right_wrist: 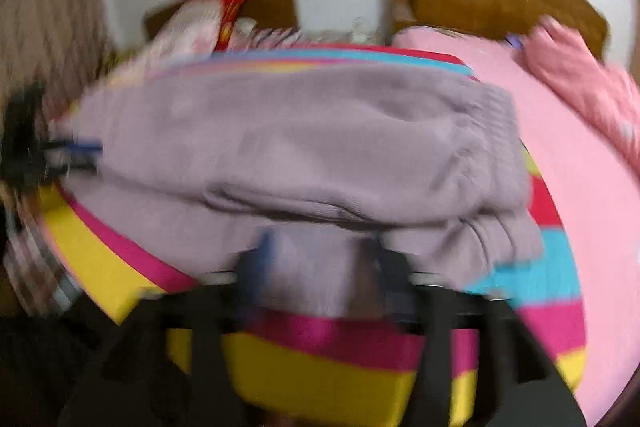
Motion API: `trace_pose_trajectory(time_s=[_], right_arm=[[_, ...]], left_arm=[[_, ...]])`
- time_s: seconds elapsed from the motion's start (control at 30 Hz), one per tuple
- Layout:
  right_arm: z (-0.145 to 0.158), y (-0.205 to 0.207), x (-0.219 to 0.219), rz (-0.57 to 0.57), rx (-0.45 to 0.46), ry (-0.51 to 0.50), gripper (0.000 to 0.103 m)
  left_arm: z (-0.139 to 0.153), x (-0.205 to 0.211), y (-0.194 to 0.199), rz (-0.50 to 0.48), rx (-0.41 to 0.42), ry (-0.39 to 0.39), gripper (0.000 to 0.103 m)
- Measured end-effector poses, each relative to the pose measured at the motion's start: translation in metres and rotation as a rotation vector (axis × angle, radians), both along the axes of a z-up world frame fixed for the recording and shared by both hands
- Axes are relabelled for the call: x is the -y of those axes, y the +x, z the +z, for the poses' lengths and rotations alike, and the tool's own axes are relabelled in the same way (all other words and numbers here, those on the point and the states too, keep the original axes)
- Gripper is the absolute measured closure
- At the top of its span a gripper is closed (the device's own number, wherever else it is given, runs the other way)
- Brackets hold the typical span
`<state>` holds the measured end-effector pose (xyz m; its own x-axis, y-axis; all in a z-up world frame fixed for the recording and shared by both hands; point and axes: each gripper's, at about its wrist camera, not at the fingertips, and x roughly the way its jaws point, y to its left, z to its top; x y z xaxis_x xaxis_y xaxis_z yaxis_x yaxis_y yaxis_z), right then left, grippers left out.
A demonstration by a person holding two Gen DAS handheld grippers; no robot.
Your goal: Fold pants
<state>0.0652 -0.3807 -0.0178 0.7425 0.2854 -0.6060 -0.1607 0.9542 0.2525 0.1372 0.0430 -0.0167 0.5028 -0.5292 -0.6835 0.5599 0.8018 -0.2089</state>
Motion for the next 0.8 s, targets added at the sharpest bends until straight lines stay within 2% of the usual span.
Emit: trace_pose_trajectory(time_s=[0.07,0.1,0.17,0.27,0.33,0.4,0.43,0.6,0.63,0.7,0.77,0.8], right_arm=[[0.002,-0.006,0.011,-0.02,0.017,0.098,0.025],[0.0,-0.004,0.015,-0.044,0.002,0.138,0.026],[-0.005,0.005,0.023,-0.08,-0.033,0.215,0.034],[-0.012,0.025,0.034,-0.152,-0.084,0.301,0.041],[-0.014,0.046,0.041,-0.223,-0.138,0.31,0.042],[-0.024,0.047,0.037,-0.295,-0.227,0.303,0.042],[-0.027,0.055,0.041,-0.32,-0.251,0.348,0.042],[-0.031,0.068,0.052,-0.398,-0.214,0.409,0.045],[-0.034,0.07,0.055,-0.41,-0.203,0.436,0.048],[-0.041,0.069,0.061,-0.432,-0.194,0.419,0.063],[-0.043,0.063,0.065,-0.451,-0.155,0.426,0.084],[-0.043,0.059,0.069,-0.449,-0.132,0.435,0.086]], left_arm=[[0.008,-0.032,-0.011,0.058,-0.028,-0.187,0.01],[0.006,-0.046,-0.014,0.095,-0.057,-0.254,0.01],[-0.003,-0.066,-0.015,0.161,-0.117,-0.318,0.01],[-0.016,-0.089,-0.022,0.271,-0.181,-0.349,0.011],[-0.017,-0.105,-0.028,0.32,-0.182,-0.381,0.011],[-0.016,-0.114,-0.031,0.343,-0.179,-0.4,0.011],[-0.015,-0.118,-0.033,0.351,-0.175,-0.401,0.011],[-0.013,-0.131,-0.029,0.391,-0.175,-0.389,0.011],[-0.015,-0.133,-0.028,0.404,-0.186,-0.4,0.011],[-0.019,-0.142,-0.024,0.429,-0.205,-0.42,0.011],[-0.022,-0.15,-0.023,0.463,-0.232,-0.443,0.011],[-0.022,-0.155,-0.023,0.471,-0.238,-0.461,0.012]])
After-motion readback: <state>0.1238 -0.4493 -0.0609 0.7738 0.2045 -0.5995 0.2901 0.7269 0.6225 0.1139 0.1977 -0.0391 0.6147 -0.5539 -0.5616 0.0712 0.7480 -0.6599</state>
